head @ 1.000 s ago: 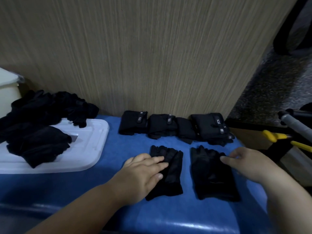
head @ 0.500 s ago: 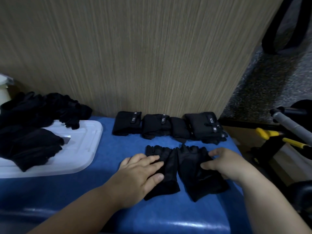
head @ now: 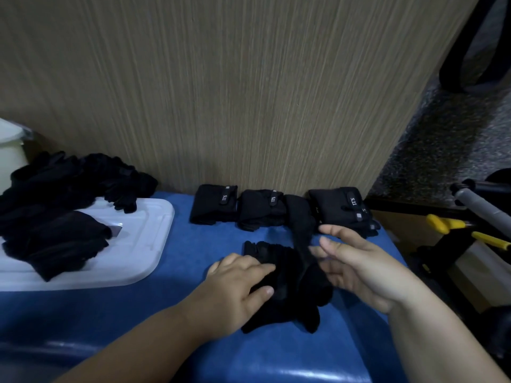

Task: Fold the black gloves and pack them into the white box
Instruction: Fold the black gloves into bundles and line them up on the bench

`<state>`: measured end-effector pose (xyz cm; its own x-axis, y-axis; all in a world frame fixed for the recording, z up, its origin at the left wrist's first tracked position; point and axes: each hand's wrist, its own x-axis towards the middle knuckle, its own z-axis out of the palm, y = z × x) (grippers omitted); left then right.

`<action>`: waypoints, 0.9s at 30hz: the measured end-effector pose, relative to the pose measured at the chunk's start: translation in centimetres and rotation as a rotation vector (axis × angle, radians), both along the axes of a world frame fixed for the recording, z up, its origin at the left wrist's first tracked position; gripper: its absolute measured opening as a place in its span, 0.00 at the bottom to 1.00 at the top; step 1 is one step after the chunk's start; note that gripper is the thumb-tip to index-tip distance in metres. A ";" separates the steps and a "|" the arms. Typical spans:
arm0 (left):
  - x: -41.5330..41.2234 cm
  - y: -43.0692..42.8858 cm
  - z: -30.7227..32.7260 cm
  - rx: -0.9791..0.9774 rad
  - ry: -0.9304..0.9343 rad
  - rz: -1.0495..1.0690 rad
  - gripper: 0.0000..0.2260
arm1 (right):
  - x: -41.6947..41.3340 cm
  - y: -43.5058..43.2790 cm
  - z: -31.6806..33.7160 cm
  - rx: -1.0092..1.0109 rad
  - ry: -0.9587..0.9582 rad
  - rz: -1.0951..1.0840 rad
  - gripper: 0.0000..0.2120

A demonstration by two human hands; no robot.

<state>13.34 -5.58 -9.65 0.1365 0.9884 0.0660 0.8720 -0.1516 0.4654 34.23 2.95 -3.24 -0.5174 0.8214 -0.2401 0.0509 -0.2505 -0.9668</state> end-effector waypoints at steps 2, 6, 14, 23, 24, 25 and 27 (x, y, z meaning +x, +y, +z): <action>-0.3 0.5 0.0 -0.041 -0.195 0.083 0.15 | -0.6 -0.6 -0.1 -0.027 0.059 0.073 0.25; -0.4 0.7 1.1 -0.107 -0.659 0.251 0.11 | -1.5 -0.8 -0.8 0.113 -0.049 0.091 0.17; -0.3 0.7 1.8 -0.129 -0.783 0.519 0.18 | -1.4 -0.3 -2.2 0.271 -0.670 0.059 0.15; 0.7 0.8 1.9 -0.128 -0.936 0.463 0.17 | -2.6 -0.5 -2.1 0.151 -0.253 -0.058 0.20; 0.6 0.8 1.9 -0.100 -0.937 0.479 0.18 | -2.7 -0.5 -2.0 0.141 -0.192 -0.057 0.19; 0.5 0.8 1.9 -0.076 -0.919 0.499 0.19 | -2.9 -0.6 -1.9 0.153 -0.170 -0.045 0.19; 0.2 0.8 1.8 -0.036 -0.845 0.518 0.22 | -3.2 -0.9 -1.9 0.222 -0.201 -0.007 0.19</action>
<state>13.51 -4.80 -7.89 -0.3916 0.9158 -0.0887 0.2054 0.1810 0.9618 31.04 2.02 -5.16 -0.4717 0.8688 -0.1509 0.2457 -0.0349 -0.9687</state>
